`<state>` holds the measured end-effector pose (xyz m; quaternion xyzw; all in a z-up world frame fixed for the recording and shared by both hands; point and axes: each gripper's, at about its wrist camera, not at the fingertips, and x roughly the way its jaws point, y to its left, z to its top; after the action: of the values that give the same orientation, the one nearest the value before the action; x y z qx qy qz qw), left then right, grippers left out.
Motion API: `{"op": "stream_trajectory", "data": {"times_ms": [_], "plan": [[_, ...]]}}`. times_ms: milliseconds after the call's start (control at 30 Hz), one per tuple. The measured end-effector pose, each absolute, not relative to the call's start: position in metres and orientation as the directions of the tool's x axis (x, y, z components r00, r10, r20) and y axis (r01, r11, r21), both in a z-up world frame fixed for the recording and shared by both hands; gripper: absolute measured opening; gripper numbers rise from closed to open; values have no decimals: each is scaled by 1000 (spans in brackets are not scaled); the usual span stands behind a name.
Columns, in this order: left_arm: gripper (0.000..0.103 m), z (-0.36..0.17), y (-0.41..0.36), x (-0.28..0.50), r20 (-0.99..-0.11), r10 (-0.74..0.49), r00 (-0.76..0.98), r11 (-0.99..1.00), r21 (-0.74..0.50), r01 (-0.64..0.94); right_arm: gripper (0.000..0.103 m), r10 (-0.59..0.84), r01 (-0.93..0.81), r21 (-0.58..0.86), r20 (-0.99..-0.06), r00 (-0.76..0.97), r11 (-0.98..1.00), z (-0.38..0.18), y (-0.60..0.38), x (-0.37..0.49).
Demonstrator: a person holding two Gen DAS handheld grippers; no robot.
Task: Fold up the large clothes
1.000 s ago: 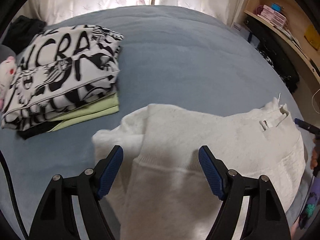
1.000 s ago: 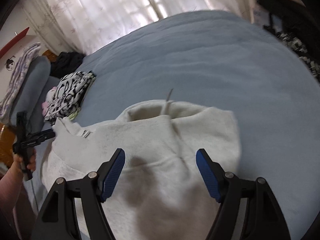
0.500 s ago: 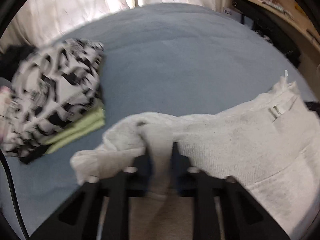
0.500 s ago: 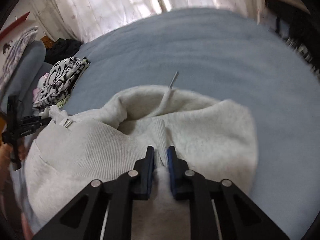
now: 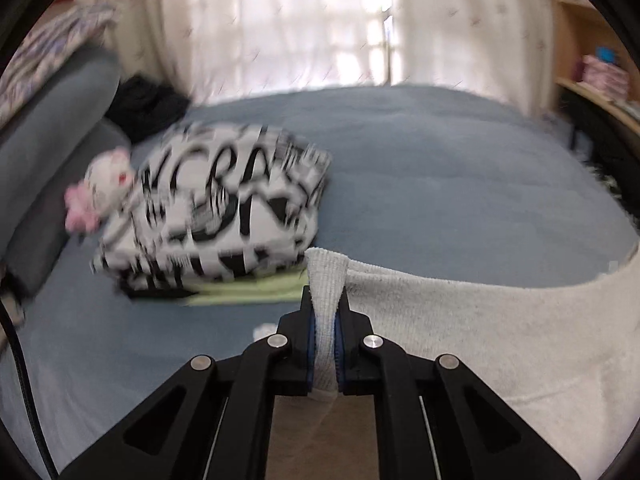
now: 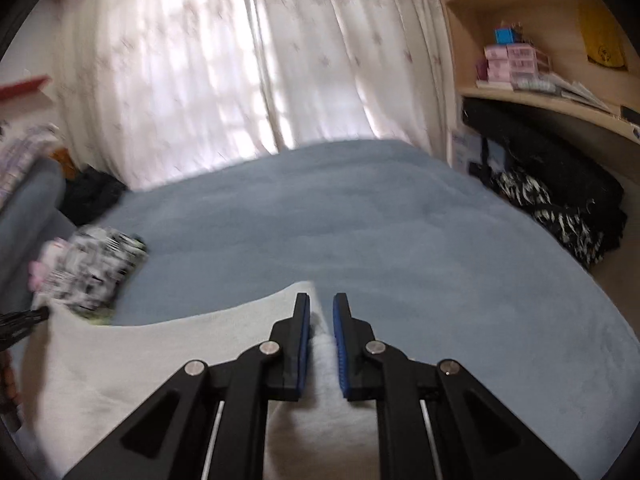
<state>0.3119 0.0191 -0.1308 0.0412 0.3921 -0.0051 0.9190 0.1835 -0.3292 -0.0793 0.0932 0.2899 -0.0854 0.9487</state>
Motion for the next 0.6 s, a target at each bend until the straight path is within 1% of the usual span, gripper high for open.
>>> {"op": "stream_trajectory", "data": {"times_ms": [33, 100, 133, 167, 200, 233, 300, 433, 600], "plan": [[5, -152, 19, 319, -750, 47, 659, 997, 76, 15, 11, -116, 231, 120, -598, 793, 966, -94, -331, 194], [6, -189, 18, 331, -797, 70, 599, 997, 73, -21, 11, -163, 266, 57, -663, 731, 962, -133, -326, 218], [6, -199, 16, 332, -795, 91, 599, 995, 94, -26, 11, -189, 277, 21, -682, 707, 961, -152, -325, 224], [6, -206, 13, 332, -785, 110, 610, 993, 119, -26, 0, -215, 293, -8, -695, 686, 956, -165, -324, 228], [6, -213, 10, 332, -775, 126, 620, 990, 139, -28, 0, -242, 329, -25, -730, 639, 944, -181, -330, 232], [6, -216, 9, 332, -769, 130, 626, 989, 145, -27, 0, -214, 341, 19, -744, 633, 940, -188, -336, 232], [7, -218, 9, 334, -765, 117, 633, 991, 133, -22, 0, -155, 354, 115, -745, 649, 928, -189, -355, 231], [10, -221, 23, 338, -771, 34, 635, 999, 36, -10, 0, -117, 340, 160, -736, 666, 927, -186, -363, 227], [13, -205, 32, 332, -767, -37, 641, 999, -32, 20, 0, -36, 325, 258, -731, 682, 910, -174, -370, 220]]}}
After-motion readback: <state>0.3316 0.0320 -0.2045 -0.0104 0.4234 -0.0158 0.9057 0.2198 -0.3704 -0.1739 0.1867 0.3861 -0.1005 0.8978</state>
